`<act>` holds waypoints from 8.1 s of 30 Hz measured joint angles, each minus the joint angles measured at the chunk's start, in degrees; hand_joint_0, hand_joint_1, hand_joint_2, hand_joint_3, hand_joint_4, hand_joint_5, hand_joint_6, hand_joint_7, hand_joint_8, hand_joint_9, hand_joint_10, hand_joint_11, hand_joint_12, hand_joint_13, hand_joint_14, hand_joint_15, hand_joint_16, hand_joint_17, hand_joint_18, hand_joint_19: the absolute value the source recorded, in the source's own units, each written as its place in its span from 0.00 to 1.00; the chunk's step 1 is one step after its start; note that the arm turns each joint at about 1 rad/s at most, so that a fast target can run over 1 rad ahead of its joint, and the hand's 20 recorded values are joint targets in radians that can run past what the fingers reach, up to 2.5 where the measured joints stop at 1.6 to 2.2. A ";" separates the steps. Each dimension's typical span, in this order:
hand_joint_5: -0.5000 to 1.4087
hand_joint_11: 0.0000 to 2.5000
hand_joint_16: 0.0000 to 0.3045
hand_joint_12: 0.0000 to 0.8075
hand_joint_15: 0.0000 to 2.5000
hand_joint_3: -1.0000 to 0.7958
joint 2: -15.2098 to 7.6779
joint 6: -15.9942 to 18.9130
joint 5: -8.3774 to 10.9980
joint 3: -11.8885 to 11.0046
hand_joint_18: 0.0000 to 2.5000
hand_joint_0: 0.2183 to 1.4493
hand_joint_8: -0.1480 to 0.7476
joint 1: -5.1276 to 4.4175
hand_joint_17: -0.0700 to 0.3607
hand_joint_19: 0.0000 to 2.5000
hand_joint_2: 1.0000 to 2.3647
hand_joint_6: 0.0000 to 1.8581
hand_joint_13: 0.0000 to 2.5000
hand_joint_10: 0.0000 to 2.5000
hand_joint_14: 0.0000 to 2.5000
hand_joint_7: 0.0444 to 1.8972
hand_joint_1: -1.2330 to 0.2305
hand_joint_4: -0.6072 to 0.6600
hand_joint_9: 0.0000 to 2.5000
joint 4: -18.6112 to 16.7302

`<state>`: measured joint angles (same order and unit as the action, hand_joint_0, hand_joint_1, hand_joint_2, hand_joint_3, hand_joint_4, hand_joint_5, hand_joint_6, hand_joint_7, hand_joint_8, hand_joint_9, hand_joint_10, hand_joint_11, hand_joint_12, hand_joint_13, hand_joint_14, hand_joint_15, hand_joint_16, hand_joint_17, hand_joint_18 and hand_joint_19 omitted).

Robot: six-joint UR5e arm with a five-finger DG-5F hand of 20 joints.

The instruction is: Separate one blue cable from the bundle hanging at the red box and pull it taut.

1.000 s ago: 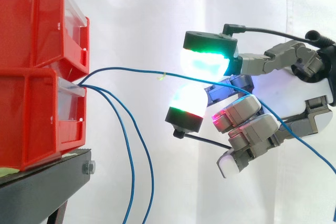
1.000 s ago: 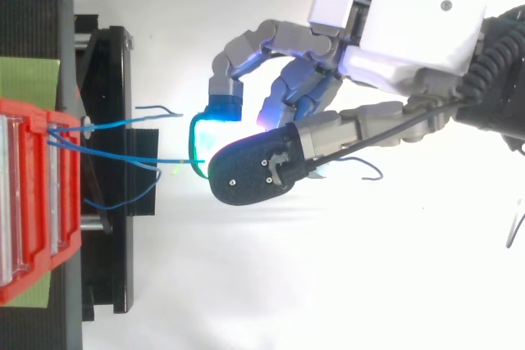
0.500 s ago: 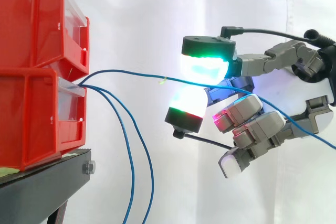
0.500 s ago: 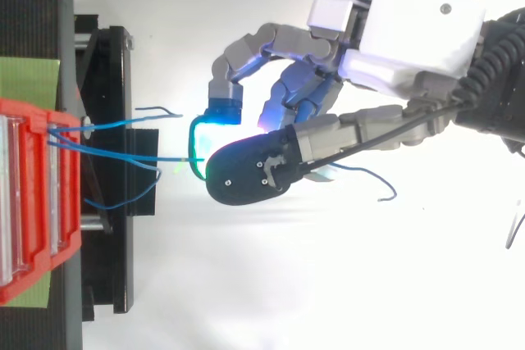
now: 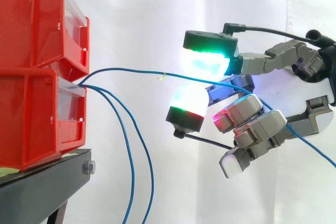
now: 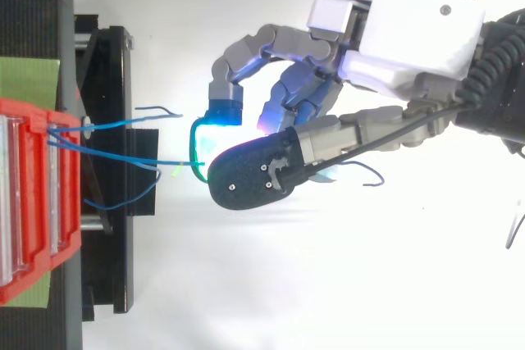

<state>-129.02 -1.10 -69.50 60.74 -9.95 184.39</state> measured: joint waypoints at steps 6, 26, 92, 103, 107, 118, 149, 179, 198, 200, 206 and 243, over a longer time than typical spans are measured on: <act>0.14 0.59 0.14 0.36 0.65 0.32 0.00 0.03 0.02 0.00 0.31 0.38 0.44 -0.05 0.38 0.25 0.01 0.49 0.55 0.24 0.03 0.52 0.37 0.50 0.38 0.00; 0.13 0.50 0.14 0.36 0.64 0.28 0.00 0.28 0.01 0.00 0.31 0.34 0.43 -0.09 0.38 0.25 0.00 0.49 0.55 0.65 0.07 0.47 0.35 0.52 0.34 0.00; 0.13 0.44 0.15 0.38 0.62 0.28 0.00 1.70 0.10 0.79 0.31 0.29 0.46 -0.98 0.39 0.27 0.00 0.50 0.51 0.90 0.18 0.46 0.39 0.57 0.29 0.17; 0.13 0.46 0.15 0.39 0.62 0.28 0.00 1.71 0.08 0.81 0.32 0.28 0.46 -1.04 0.40 0.27 0.00 0.49 0.51 0.89 0.18 0.47 0.32 0.58 0.29 0.17; 0.13 0.44 0.16 0.42 0.60 0.28 0.00 1.71 0.07 0.80 0.32 0.24 0.48 -1.02 0.42 0.27 0.00 0.49 0.51 0.92 0.21 0.46 0.30 0.60 0.28 0.18; 0.13 0.47 0.15 0.37 0.63 0.42 0.00 1.71 0.07 0.79 0.31 0.39 0.45 -1.03 0.40 0.27 0.02 0.49 0.50 0.87 0.17 0.48 0.34 0.56 0.28 0.17; 0.13 0.47 0.15 0.37 0.62 0.37 0.07 1.97 -0.09 0.79 0.30 0.35 0.45 -1.02 0.40 0.27 0.01 0.49 0.49 0.86 0.20 0.49 0.41 0.57 0.28 0.79; 0.13 0.47 0.15 0.37 0.62 0.39 2.18 1.97 0.20 0.79 0.30 0.35 0.45 -0.59 0.39 0.28 0.01 0.49 0.48 0.85 0.21 0.50 0.41 0.55 0.28 1.67; 0.14 0.47 0.14 0.39 0.62 0.47 2.16 1.81 0.51 1.12 0.29 0.37 0.45 -0.53 0.39 0.28 0.02 0.49 0.45 0.84 0.21 0.53 0.35 0.41 0.28 1.61; 0.15 0.47 0.14 0.38 0.63 0.47 2.16 1.80 0.46 1.96 0.29 0.37 0.44 -0.59 0.38 0.28 0.02 0.49 0.45 0.84 0.18 0.54 0.35 0.41 0.28 1.35; 0.15 0.49 0.14 0.40 0.64 0.47 2.14 1.91 0.43 5.65 0.28 0.37 0.45 -0.81 0.38 0.27 0.02 0.49 0.45 0.82 0.10 0.55 0.34 0.41 0.28 -3.43; 0.13 0.48 0.15 0.43 0.59 0.28 2.15 1.09 0.37 6.76 0.24 0.34 0.47 -0.87 0.41 0.26 0.00 0.49 0.39 0.73 0.00 0.50 0.49 0.58 0.22 -12.92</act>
<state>-126.87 0.00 -69.13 67.50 -10.82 171.47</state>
